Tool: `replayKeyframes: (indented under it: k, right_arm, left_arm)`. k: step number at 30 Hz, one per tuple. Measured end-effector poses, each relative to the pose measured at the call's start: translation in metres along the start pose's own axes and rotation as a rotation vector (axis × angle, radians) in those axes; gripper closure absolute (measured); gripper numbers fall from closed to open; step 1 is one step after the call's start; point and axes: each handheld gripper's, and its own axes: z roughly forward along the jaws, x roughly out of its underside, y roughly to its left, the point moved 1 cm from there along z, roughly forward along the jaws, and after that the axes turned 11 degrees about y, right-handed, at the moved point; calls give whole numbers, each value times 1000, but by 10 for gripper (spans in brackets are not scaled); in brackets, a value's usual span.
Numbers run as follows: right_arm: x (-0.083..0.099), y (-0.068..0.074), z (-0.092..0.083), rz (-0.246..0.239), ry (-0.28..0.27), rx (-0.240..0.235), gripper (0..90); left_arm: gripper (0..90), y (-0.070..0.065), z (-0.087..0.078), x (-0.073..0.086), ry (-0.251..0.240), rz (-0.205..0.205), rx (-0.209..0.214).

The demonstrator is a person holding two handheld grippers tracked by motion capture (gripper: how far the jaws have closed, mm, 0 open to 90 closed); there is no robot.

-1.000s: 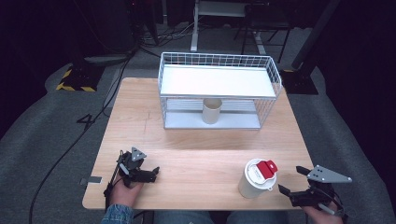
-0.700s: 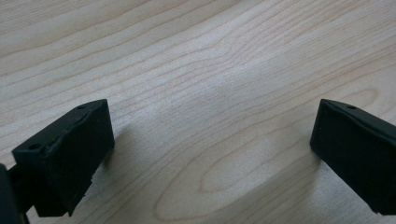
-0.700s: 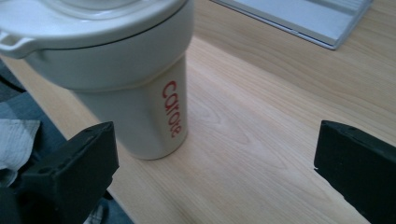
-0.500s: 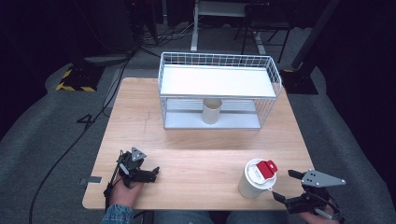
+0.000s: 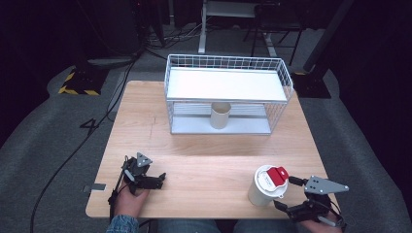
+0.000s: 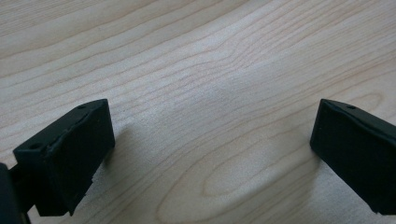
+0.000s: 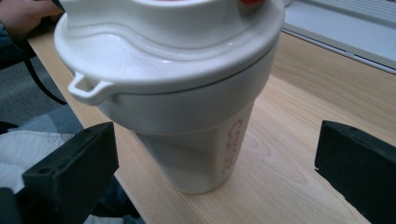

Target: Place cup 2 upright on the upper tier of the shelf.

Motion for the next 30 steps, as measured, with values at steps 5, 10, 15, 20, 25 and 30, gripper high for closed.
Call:
replayKeyframes:
  k: [5,10,15,20,25,30]
  right_arm:
    - [-1,3,9,-3,-22,-27,0]
    - [-1,5,21,-2,-39,-65,0]
    - [1,4,32,8,-74,-93,0]
    - [4,1,39,18,-121,-105,0]
    - [5,4,48,-15,-124,-86,0]
    - [6,6,53,-20,-141,-63,0]
  left_arm:
    - [4,0,0,0,-2,-4,0]
    - [4,0,0,0,-1,-1,0]
    - [4,0,0,0,1,-2,-1]
    - [4,0,0,0,-1,-8,-2]
    - [4,0,0,0,-1,-8,-2]
    - [4,0,0,0,-1,-9,-3]
